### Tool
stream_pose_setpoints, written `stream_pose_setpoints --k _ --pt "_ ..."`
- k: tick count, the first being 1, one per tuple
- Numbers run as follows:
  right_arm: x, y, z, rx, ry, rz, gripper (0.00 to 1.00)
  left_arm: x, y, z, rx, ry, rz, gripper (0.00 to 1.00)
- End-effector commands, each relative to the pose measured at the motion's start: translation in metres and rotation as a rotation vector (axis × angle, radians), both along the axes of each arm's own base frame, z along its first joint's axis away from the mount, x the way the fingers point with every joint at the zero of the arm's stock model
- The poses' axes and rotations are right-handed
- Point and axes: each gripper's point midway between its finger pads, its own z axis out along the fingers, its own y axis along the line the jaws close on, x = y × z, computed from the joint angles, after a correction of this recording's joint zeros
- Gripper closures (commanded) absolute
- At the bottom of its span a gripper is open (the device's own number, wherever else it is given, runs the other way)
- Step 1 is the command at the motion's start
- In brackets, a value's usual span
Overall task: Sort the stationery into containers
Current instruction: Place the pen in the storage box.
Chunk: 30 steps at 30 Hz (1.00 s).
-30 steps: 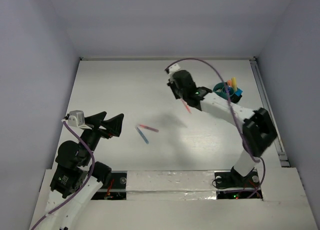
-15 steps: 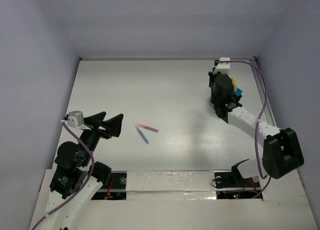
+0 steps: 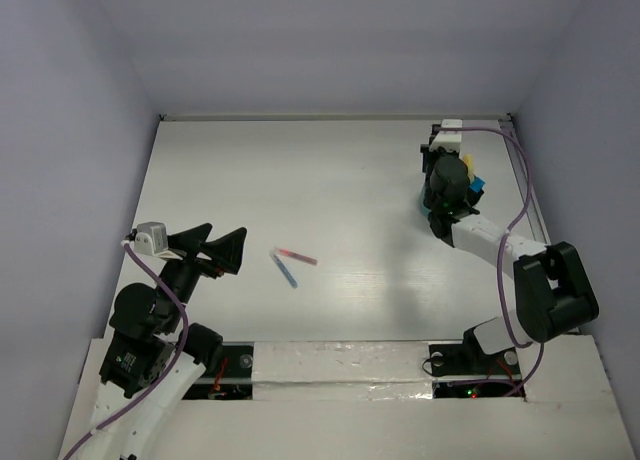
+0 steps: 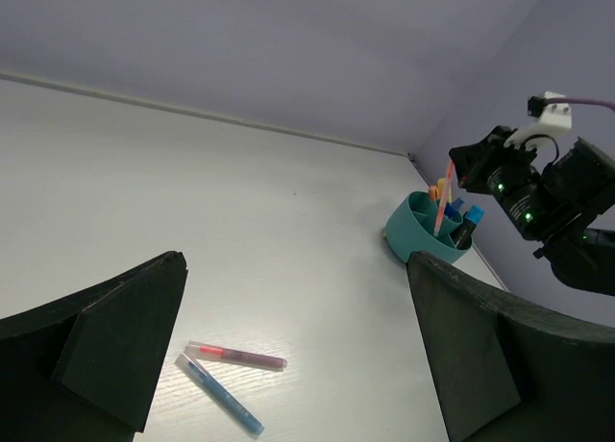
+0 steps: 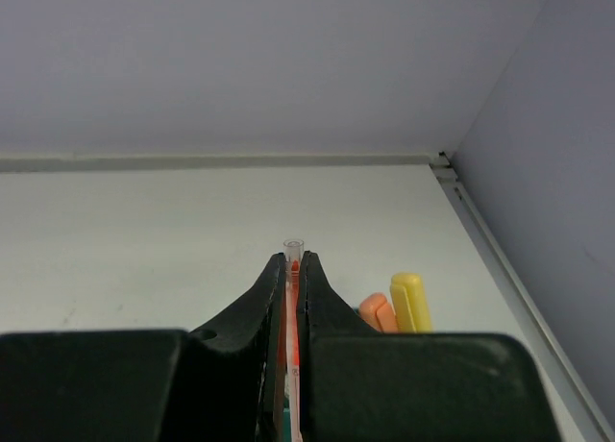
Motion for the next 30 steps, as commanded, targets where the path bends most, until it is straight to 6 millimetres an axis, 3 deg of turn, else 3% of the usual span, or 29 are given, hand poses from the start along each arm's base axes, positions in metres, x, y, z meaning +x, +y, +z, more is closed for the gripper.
stream_pose_setpoints --k 1,4,11,12,13,16,19,22,23,24,25,26,29,30 --pt "-0.002 -0.008 -0.01 0.011 -0.045 -0.033 1.0 -0.006 0.001 0.021 -0.027 -0.066 -0.01 0.01" --pt "-0.004 -0.009 -0.021 0.002 -0.03 -0.038 1.0 -0.005 0.0 0.021 -0.024 -0.064 -0.013 0.01" --pt "-0.005 -0.008 -0.013 0.004 -0.041 -0.023 0.98 -0.005 0.001 0.021 -0.024 -0.064 -0.011 0.01" --pt "-0.007 -0.007 -0.016 0.014 -0.03 -0.017 0.91 -0.005 0.0 0.02 -0.023 -0.063 -0.013 0.01" --pt "-0.008 -0.006 -0.016 0.019 -0.027 -0.012 0.75 -0.006 0.0 0.021 -0.024 -0.064 -0.014 0.01" --pt "-0.012 -0.005 -0.014 0.045 -0.02 0.002 0.48 -0.005 -0.001 0.02 -0.021 -0.062 -0.017 0.01" --pt "-0.015 -0.001 -0.009 0.082 -0.007 0.026 0.39 -0.005 -0.001 0.02 -0.023 -0.065 -0.021 0.01" --pt "-0.016 0.011 -0.013 0.131 0.061 0.084 0.37 -0.005 -0.001 0.02 -0.021 -0.064 -0.019 0.01" --pt "-0.013 0.018 -0.002 0.152 0.064 0.114 0.37 -0.005 -0.001 0.02 -0.023 -0.063 -0.019 0.01" --pt "-0.016 0.035 -0.017 0.195 0.143 0.197 0.38 -0.005 -0.001 0.02 -0.021 -0.062 -0.019 0.01" --pt "-0.018 0.048 -0.017 0.21 0.173 0.266 0.42 -0.005 -0.001 0.021 -0.022 -0.063 -0.021 0.01" --pt "-0.02 0.069 -0.009 0.228 0.19 0.356 0.43 -0.005 -0.001 0.021 -0.021 -0.064 -0.02 0.01" --pt "-0.042 0.131 -0.037 0.26 0.371 0.613 0.51 -0.003 -0.001 0.019 -0.019 -0.058 -0.013 0.01" --pt "-0.058 0.164 -0.041 0.248 0.438 0.711 0.52 -0.003 -0.001 0.019 -0.019 -0.058 -0.013 0.01"
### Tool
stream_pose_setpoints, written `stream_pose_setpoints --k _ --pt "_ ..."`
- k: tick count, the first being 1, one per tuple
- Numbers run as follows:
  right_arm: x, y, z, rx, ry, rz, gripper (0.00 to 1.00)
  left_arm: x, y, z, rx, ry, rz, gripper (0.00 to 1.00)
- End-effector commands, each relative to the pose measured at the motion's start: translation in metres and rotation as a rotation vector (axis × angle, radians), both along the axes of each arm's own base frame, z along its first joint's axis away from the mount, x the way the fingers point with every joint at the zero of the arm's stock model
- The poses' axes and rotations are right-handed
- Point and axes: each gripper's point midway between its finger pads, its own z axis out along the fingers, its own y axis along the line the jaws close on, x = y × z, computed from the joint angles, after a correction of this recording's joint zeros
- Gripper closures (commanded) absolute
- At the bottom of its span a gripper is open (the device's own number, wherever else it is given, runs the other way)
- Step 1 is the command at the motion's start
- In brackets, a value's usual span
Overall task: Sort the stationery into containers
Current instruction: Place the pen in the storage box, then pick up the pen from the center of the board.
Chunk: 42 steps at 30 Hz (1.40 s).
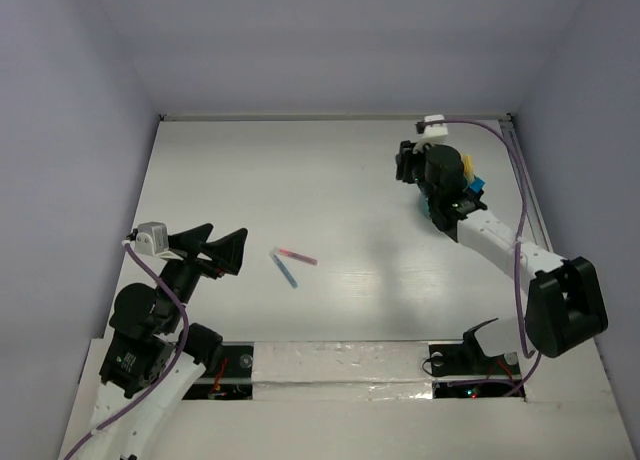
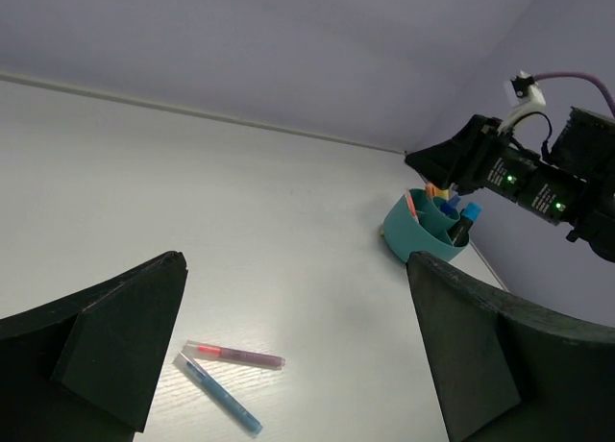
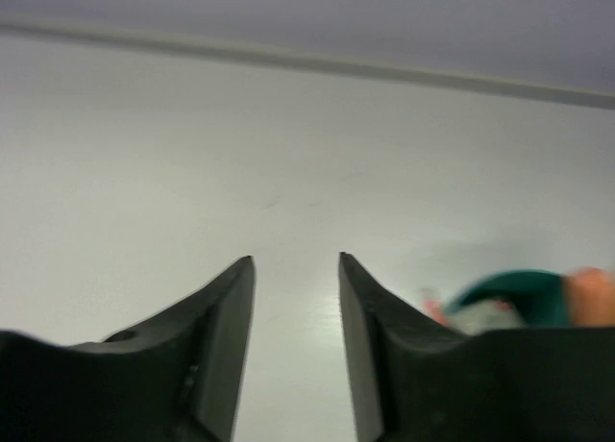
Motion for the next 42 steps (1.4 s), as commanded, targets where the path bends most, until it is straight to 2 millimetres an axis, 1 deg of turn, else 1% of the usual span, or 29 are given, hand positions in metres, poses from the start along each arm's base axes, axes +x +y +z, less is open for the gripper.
stream_pose_setpoints --k 1,2,3,5,6,7,9,10,12,13,14,17,18,20,23,26,27,28,30,31,32,35,37,38,40,41,42 --pt "-0.051 0.105 -0.025 0.051 0.233 0.422 0.57 -0.002 0.0 0.019 -0.019 -0.056 -0.007 0.01" --pt "-0.061 0.125 -0.032 0.036 0.268 0.483 0.58 -0.002 0.0 0.019 -0.018 -0.055 -0.008 0.01" --pt "-0.079 0.156 -0.052 -0.014 0.357 0.566 0.59 -0.002 -0.001 0.018 -0.019 -0.054 -0.008 0.01" --pt "-0.095 0.185 -0.071 -0.067 0.423 0.642 0.64 -0.001 -0.001 0.017 -0.016 -0.051 -0.008 0.01" --pt "-0.103 0.196 -0.096 -0.116 0.491 0.666 0.64 -0.001 -0.001 0.017 -0.017 -0.05 -0.008 0.01" --pt "-0.111 0.218 -0.092 -0.13 0.479 0.711 0.64 -0.002 -0.001 0.018 -0.017 -0.052 -0.01 0.01" --pt "-0.116 0.234 -0.103 -0.166 0.494 0.736 0.63 -0.001 -0.001 0.017 -0.017 -0.047 -0.009 0.01" --pt "-0.118 0.247 -0.112 -0.187 0.508 0.748 0.61 -0.001 -0.001 0.017 -0.018 -0.048 -0.009 0.01" --pt "-0.124 0.258 -0.123 -0.228 0.54 0.774 0.56 -0.001 -0.001 0.017 -0.018 -0.05 -0.01 0.01" --pt "-0.127 0.263 -0.138 -0.258 0.565 0.779 0.53 -0.001 -0.001 0.017 -0.016 -0.049 -0.01 0.01" --pt "-0.133 0.276 -0.135 -0.275 0.552 0.801 0.51 -0.001 -0.001 0.017 -0.017 -0.05 -0.01 0.01" --pt "-0.138 0.286 -0.15 -0.347 0.567 0.825 0.48 -0.002 -0.001 0.017 -0.019 -0.051 -0.01 0.01" --pt "-0.144 0.289 -0.155 -0.366 0.577 0.835 0.48 -0.002 -0.001 0.017 -0.019 -0.051 -0.01 0.01" --pt "-0.142 0.289 -0.161 -0.375 0.586 0.829 0.48 -0.002 -0.001 0.018 -0.019 -0.053 -0.012 0.01" --pt "-0.148 0.296 -0.171 -0.394 0.599 0.842 0.48 -0.002 -0.001 0.018 -0.017 -0.055 -0.013 0.01" --pt "-0.144 0.299 -0.176 -0.405 0.599 0.831 0.5 -0.003 -0.001 0.019 -0.02 -0.059 -0.014 0.01" --pt "-0.143 0.298 -0.182 -0.417 0.612 0.83 0.5 -0.003 -0.002 0.019 -0.02 -0.059 -0.016 0.01" --pt "-0.146 0.302 -0.183 -0.423 0.611 0.838 0.51 -0.003 -0.001 0.018 -0.02 -0.059 -0.015 0.01" --pt "-0.143 0.306 -0.183 -0.43 0.604 0.838 0.52 -0.003 -0.001 0.019 -0.019 -0.061 -0.014 0.01" --pt "-0.142 0.304 -0.191 -0.451 0.619 0.832 0.52 -0.003 -0.001 0.018 -0.019 -0.06 -0.016 0.01" --pt "-0.139 0.307 -0.188 -0.451 0.611 0.832 0.53 -0.003 -0.001 0.019 -0.021 -0.06 -0.016 0.01" --pt "-0.141 0.312 -0.193 -0.468 0.612 0.842 0.54 -0.004 -0.001 0.019 -0.021 -0.062 -0.016 0.01" --pt "-0.134 0.309 -0.195 -0.493 0.601 0.808 0.54 -0.004 -0.001 0.019 -0.02 -0.062 -0.017 0.01" --pt "-0.132 0.307 -0.2 -0.507 0.603 0.797 0.56 -0.004 -0.001 0.02 -0.023 -0.065 -0.016 0.01" --pt "-0.126 0.302 -0.202 -0.538 0.596 0.768 0.62 -0.004 -0.001 0.019 -0.022 -0.063 -0.017 0.01" --pt "-0.124 0.299 -0.204 -0.554 0.593 0.755 0.69 -0.004 -0.001 0.019 -0.021 -0.064 -0.016 0.01" --pt "-0.123 0.296 -0.205 -0.566 0.587 0.746 0.72 -0.004 -0.001 0.02 -0.023 -0.065 -0.016 0.01"
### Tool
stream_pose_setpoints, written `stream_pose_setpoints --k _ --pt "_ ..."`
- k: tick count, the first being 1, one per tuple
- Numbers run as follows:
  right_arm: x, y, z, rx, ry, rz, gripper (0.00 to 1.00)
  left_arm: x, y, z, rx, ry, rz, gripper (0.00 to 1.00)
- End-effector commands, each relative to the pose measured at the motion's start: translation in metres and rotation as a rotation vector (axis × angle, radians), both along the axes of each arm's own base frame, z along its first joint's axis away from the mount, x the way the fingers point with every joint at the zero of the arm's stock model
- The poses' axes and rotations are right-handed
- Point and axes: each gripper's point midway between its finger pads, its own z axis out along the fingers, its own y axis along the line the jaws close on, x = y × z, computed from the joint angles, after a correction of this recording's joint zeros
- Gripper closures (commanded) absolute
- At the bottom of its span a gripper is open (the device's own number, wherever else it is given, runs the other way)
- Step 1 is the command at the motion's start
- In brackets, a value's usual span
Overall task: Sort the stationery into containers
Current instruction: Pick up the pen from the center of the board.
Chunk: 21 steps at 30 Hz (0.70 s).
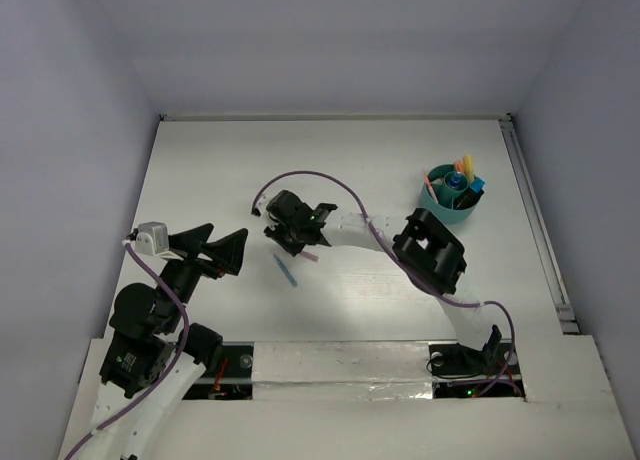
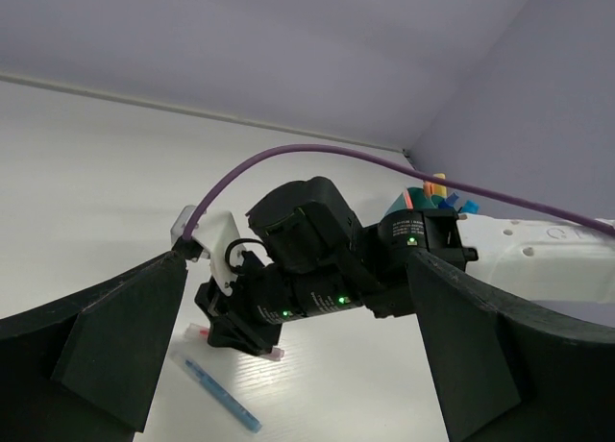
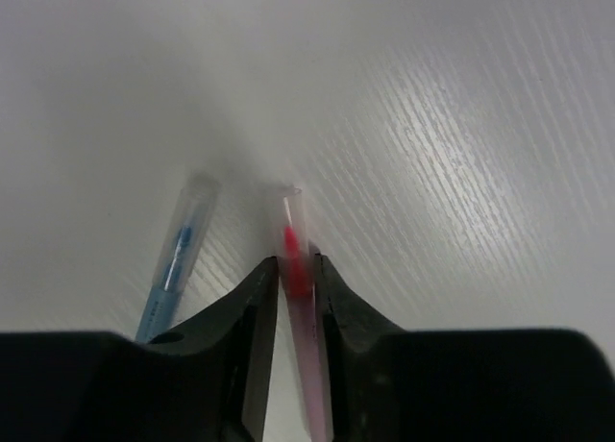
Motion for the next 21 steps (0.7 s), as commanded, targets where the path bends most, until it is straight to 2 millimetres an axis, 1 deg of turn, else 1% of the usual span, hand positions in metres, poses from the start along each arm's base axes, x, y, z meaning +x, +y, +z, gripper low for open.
stream_pose_setpoints --k 1,2,3,4,5,6,7,8,9,10,11,12,13,14,15,16,17,18,19,20,21 --pt "0.01 -0.012 -0.004 -0.087 -0.077 -0.016 0.74 -0.004 0.001 0.02 -0.024 -0.066 -0.007 0.01" --pt "0.01 -0.016 -0.004 -0.097 -0.086 -0.02 0.81 -0.004 0.001 0.02 -0.024 -0.066 -0.005 0.01" --pt "0.015 -0.02 0.002 -0.09 -0.098 -0.036 0.85 -0.004 0.001 0.02 -0.025 -0.065 -0.006 0.01" --pt "0.02 -0.033 -0.002 -0.103 -0.097 -0.061 0.9 -0.004 0.001 0.02 -0.025 -0.065 -0.007 0.01" --pt "0.022 -0.038 0.0 -0.097 -0.098 -0.074 0.96 -0.004 0.001 0.02 -0.026 -0.066 -0.007 0.01" --pt "0.025 -0.042 0.004 -0.086 -0.103 -0.088 0.97 -0.005 0.001 0.02 -0.025 -0.068 -0.007 0.01" --pt "0.032 -0.044 0.021 -0.047 -0.135 -0.116 0.98 -0.005 0.001 0.02 -0.025 -0.068 -0.007 0.01" --pt "0.037 -0.058 0.021 -0.053 -0.143 -0.151 1.0 -0.005 0.001 0.02 -0.026 -0.068 -0.009 0.01" --pt "0.043 -0.063 0.03 -0.037 -0.169 -0.178 1.0 -0.005 0.001 0.021 -0.027 -0.069 -0.009 0.01" --pt "0.053 -0.067 0.041 0.002 -0.209 -0.224 1.0 -0.005 0.001 0.021 -0.027 -0.069 -0.009 0.01" --pt "0.068 -0.091 0.061 0.017 -0.261 -0.308 1.0 -0.005 0.001 0.021 -0.027 -0.069 -0.009 0.01" --pt "0.076 -0.102 0.073 0.051 -0.286 -0.357 1.0 -0.005 0.001 0.02 -0.026 -0.068 -0.01 0.01" --pt "0.09 -0.111 0.092 0.118 -0.336 -0.429 1.0 -0.005 0.001 0.02 -0.026 -0.068 -0.01 0.01" --pt "0.098 -0.144 0.11 0.147 -0.379 -0.509 1.0 -0.006 0.001 0.021 -0.028 -0.07 -0.012 0.01" --pt "0.113 -0.155 0.134 0.235 -0.462 -0.57 1.0 -0.005 0.001 0.02 -0.026 -0.068 -0.01 0.01" --pt "0.121 -0.181 0.151 0.255 -0.54 -0.665 1.0 -0.005 0.0 0.021 -0.027 -0.071 -0.012 0.01" --pt "0.125 -0.204 0.162 0.278 -0.592 -0.73 1.0 -0.005 0.0 0.021 -0.027 -0.071 -0.013 0.01" --pt "0.124 -0.243 0.172 0.3 -0.649 -0.815 1.0 -0.006 0.0 0.021 -0.028 -0.074 -0.013 0.01" --pt "0.13 -0.265 0.199 0.386 -0.753 -0.912 1.0 -0.006 0.0 0.021 -0.028 -0.075 -0.016 0.01" --pt "0.129 -0.284 0.208 0.42 -0.794 -0.96 1.0 -0.006 0.0 0.022 -0.028 -0.077 -0.016 0.01" --pt "0.125 -0.301 0.238 0.52 -0.868 -1.01 1.0 -0.006 -0.001 0.022 -0.029 -0.077 -0.019 0.01"
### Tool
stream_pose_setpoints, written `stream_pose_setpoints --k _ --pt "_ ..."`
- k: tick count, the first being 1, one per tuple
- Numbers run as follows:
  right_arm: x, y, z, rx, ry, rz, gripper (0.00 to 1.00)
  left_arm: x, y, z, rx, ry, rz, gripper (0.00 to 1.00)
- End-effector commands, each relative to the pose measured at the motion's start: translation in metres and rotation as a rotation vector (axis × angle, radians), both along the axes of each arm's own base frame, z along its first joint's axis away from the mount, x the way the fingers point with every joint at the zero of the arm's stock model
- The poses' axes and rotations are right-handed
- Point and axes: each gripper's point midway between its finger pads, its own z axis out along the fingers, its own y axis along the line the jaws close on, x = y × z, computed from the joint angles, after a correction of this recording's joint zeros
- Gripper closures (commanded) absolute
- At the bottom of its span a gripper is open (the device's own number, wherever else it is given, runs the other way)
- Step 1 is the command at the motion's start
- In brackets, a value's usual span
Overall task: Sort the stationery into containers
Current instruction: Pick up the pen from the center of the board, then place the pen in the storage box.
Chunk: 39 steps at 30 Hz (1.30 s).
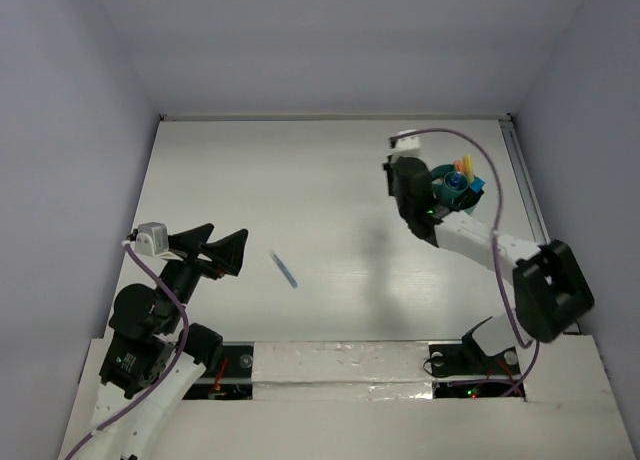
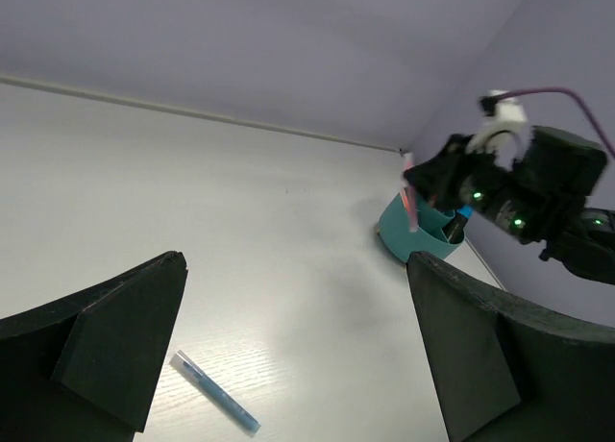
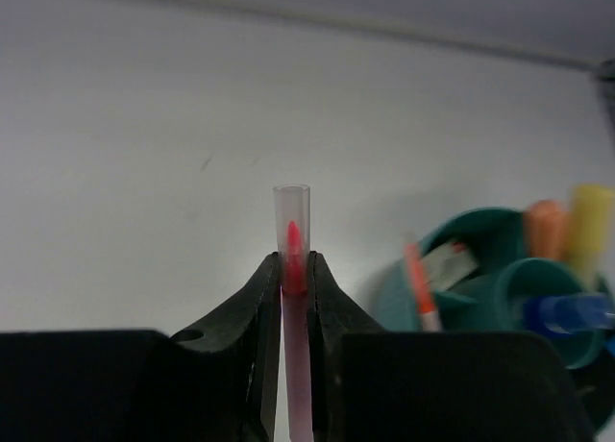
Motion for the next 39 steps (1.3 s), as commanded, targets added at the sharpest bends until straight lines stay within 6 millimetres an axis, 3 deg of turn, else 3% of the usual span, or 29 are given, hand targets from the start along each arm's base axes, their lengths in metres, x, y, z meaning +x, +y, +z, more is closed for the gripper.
stream_pose_setpoints --k 1,4,8,20,28,36,39 --pt "0.008 -0.071 0.088 0.222 -0.396 -0.288 1.0 -0.005 0.0 0.021 -0.025 -0.073 -0.013 0.01" --pt "0.0 -0.104 0.105 0.211 -0.518 -0.378 1.0 -0.006 0.0 0.021 -0.029 -0.076 -0.014 0.01" --pt "0.003 -0.135 0.101 0.121 -0.579 -0.471 1.0 -0.008 0.001 0.023 -0.032 -0.083 -0.012 0.01" --pt "0.016 -0.132 0.07 0.016 -0.503 -0.415 1.0 -0.009 0.003 0.024 -0.035 -0.087 -0.008 0.01" --pt "0.026 -0.137 0.035 -0.041 -0.422 -0.427 1.0 -0.008 0.002 0.023 -0.033 -0.084 -0.009 0.01" --pt "0.025 -0.139 0.026 -0.052 -0.393 -0.446 1.0 -0.008 0.003 0.023 -0.032 -0.083 -0.007 0.01" --pt "0.024 -0.139 0.031 -0.044 -0.399 -0.443 0.87 -0.008 0.003 0.023 -0.032 -0.085 -0.007 0.01"
